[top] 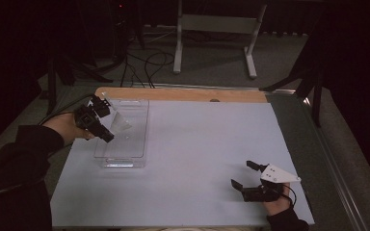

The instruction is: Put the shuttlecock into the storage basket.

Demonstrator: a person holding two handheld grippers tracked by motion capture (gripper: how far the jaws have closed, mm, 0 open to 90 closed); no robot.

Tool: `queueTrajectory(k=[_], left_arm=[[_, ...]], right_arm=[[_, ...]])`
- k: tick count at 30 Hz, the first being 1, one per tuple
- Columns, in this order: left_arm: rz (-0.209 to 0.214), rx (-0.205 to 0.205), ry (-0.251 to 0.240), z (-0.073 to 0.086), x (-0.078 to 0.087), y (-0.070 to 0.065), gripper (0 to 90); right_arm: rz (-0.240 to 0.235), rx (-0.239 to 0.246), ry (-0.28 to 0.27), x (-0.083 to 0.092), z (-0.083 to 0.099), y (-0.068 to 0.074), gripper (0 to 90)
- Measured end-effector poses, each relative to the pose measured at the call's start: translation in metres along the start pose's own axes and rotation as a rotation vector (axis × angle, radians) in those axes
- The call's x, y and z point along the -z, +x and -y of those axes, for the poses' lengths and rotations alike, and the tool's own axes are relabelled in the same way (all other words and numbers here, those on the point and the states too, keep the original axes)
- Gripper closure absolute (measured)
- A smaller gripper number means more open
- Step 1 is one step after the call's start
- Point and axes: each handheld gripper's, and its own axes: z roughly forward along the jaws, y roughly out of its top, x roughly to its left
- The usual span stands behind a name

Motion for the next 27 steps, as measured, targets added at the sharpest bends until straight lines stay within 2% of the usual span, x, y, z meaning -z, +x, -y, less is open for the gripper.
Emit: queueTrajectory(k=[4, 6, 8, 9, 10, 11, 12, 13, 14, 15, 20, 27], left_arm=[[-0.015, 0.047, 0.013, 0.003, 0.001, 0.004, 66.2], [-0.011, 0.097, 0.024, 0.004, -0.001, 0.006, 66.2], [-0.014, 0.107, 0.027, 0.005, -0.003, 0.006, 66.2], [-0.006, 0.155, 0.041, 0.005, -0.007, 0.008, 66.2], [-0.006, 0.155, 0.041, 0.005, -0.007, 0.008, 66.2], [-0.002, 0.183, 0.054, 0.005, -0.011, 0.009, 66.2], [-0.002, 0.183, 0.054, 0.005, -0.011, 0.009, 66.2], [0.019, 0.208, 0.065, 0.006, -0.017, 0.009, 66.2], [0.019, 0.208, 0.065, 0.006, -0.017, 0.009, 66.2], [0.022, 0.231, 0.077, 0.007, -0.022, 0.010, 66.2], [0.030, 0.239, 0.090, 0.009, -0.032, 0.011, 66.2], [0.024, 0.269, 0.089, 0.011, -0.042, 0.017, 66.2]], right_arm=[[0.000, -0.003, 0.002, 0.000, 0.000, 0.000, 9.5], [0.000, -0.003, 0.003, 0.000, 0.000, 0.000, 9.5], [0.000, -0.003, 0.002, 0.000, 0.000, 0.000, 9.5], [0.001, -0.004, 0.002, 0.000, 0.000, 0.000, 9.5], [0.001, -0.004, 0.002, 0.000, 0.000, 0.000, 9.5], [0.000, -0.004, 0.003, 0.000, 0.000, 0.000, 9.5], [0.000, -0.004, 0.003, 0.000, 0.000, 0.000, 9.5], [-0.001, -0.006, 0.002, 0.000, 0.000, 0.000, 9.5], [-0.001, -0.006, 0.002, 0.000, 0.000, 0.000, 9.5], [-0.001, -0.002, 0.001, 0.000, 0.000, 0.000, 9.5], [-0.002, -0.006, 0.002, 0.000, 0.000, 0.000, 9.5], [-0.003, -0.005, 0.002, 0.000, 0.000, 0.000, 9.5]])
